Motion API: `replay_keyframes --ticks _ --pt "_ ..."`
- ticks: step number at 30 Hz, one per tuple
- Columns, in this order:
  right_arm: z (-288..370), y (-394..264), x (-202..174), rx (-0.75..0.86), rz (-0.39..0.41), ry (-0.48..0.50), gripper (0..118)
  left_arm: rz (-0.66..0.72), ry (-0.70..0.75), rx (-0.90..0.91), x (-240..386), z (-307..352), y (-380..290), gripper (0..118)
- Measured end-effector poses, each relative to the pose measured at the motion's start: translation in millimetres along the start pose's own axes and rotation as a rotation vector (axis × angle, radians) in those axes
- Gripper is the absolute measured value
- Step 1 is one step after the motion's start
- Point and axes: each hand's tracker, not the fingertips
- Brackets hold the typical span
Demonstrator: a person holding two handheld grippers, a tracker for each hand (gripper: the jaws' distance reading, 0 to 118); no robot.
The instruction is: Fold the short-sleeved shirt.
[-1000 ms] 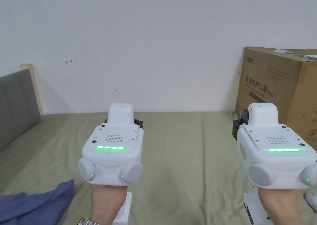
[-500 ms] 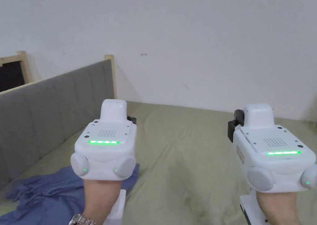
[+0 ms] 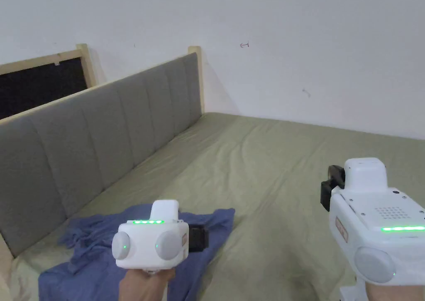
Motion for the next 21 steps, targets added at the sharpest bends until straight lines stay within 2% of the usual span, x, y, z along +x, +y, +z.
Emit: replay_keyframes --ticks 3,9,11,12,15,16,17,18,20,21 --pt "-14 -16 14 -0.043 -0.017 -0.021 0 0.000 0.010 -0.117 11 -66 -35 113" --pt "-36 -47 32 -0.141 -0.024 -0.061 0 -0.045 0.037 -0.196 25 -111 -70 111" --pt "-38 -55 36 -0.157 -0.032 -0.066 0 0.012 0.026 -0.158 21 -115 -62 111" --pt "-39 -57 36 -0.160 -0.030 -0.069 0 0.056 0.020 -0.158 18 -115 -57 107" --pt "-37 -61 37 -0.171 -0.031 -0.072 0 0.158 0.036 -0.145 1 -107 -43 58" --pt "-35 -61 37 -0.172 -0.029 -0.071 0 0.200 0.023 -0.150 -4 -106 -39 34" --pt "-32 -60 37 -0.170 -0.025 -0.071 0 0.217 0.092 -0.152 -7 -106 -37 8" --pt "-29 -58 38 -0.166 -0.023 -0.070 0 0.226 0.164 -0.142 -11 -106 -36 8" --pt "-21 -52 39 -0.150 -0.024 -0.064 0 0.327 0.044 -0.143 -22 -102 -34 8" --pt "-17 -49 40 -0.139 -0.023 -0.064 0 0.353 0.035 -0.125 -23 -98 -32 8"
